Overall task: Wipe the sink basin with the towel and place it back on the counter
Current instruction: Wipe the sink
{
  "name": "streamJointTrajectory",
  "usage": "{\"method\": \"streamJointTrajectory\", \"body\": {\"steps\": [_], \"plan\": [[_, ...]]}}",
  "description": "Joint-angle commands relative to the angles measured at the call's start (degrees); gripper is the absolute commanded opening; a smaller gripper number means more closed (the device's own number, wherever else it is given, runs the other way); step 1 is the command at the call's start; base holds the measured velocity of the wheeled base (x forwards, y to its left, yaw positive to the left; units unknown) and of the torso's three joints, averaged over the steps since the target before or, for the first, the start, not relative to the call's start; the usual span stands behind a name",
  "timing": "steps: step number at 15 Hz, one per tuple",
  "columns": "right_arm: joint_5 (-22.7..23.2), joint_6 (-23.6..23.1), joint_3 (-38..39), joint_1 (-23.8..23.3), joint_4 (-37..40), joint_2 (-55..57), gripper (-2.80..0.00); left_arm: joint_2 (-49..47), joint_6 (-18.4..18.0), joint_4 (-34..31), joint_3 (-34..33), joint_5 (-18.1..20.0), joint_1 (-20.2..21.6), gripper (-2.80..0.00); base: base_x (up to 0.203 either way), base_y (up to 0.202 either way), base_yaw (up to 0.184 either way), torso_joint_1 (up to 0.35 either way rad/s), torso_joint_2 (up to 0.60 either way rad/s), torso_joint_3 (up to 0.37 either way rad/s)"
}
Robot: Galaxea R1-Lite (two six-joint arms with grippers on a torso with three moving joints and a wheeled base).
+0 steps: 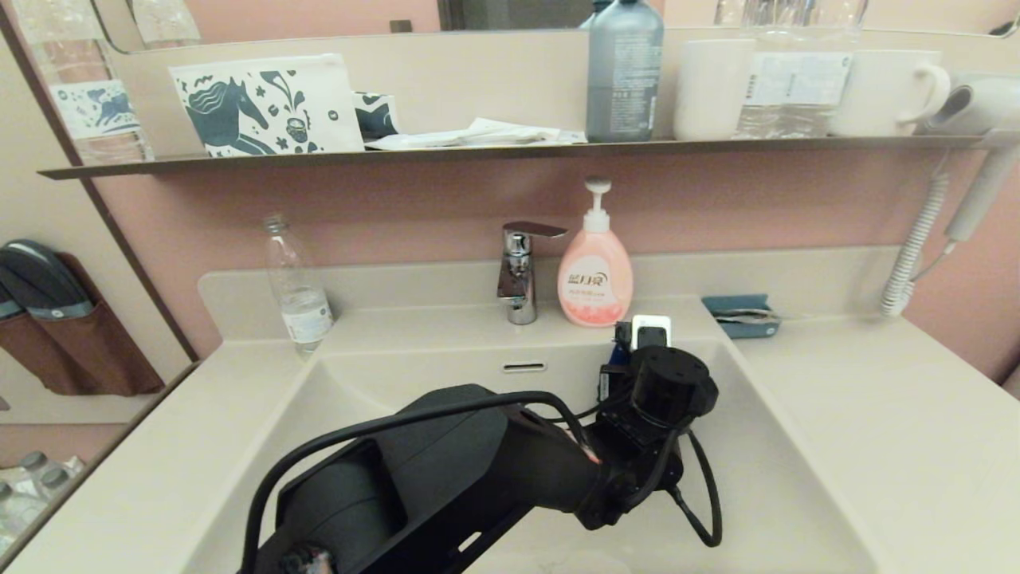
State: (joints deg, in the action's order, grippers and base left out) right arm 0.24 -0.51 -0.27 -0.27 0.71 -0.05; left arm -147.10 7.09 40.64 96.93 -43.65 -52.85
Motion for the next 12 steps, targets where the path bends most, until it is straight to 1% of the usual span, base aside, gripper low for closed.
{"method": "streamJointTrajectory", "body": {"steps": [1, 3, 8, 10, 12], "plan": [[0.0, 0.0, 0.0, 0.0, 0.0, 0.0, -2.8, 1.3, -2.4, 6.0, -5.6, -0.6, 1.4, -2.8, 0.0, 0.0, 0.0, 0.0, 0.0, 0.0], [0.0, 0.0, 0.0, 0.0, 0.0, 0.0, -2.8, 2.8, -3.5, 10.6, -11.0, -0.5, 2.1, -2.8, 0.0, 0.0, 0.0, 0.0, 0.0, 0.0], [0.0, 0.0, -0.1, 0.0, 0.0, 0.0, -2.8, 8.2, -3.7, 18.8, -25.2, -0.2, 4.5, -2.8, 0.0, 0.0, 0.0, 0.0, 0.0, 0.0], [0.0, 0.0, 0.0, 0.0, 0.0, 0.0, -2.8, 9.9, -3.8, 21.3, -28.9, 0.0, 5.8, -2.8, 0.0, 0.0, 0.0, 0.0, 0.0, 0.0], [0.0, 0.0, -0.1, 0.0, 0.0, 0.0, -2.8, 11.4, -3.8, 22.7, -31.3, 1.4, 7.6, -2.8, 0.0, 0.0, 0.0, 0.0, 0.0, 0.0]]}}
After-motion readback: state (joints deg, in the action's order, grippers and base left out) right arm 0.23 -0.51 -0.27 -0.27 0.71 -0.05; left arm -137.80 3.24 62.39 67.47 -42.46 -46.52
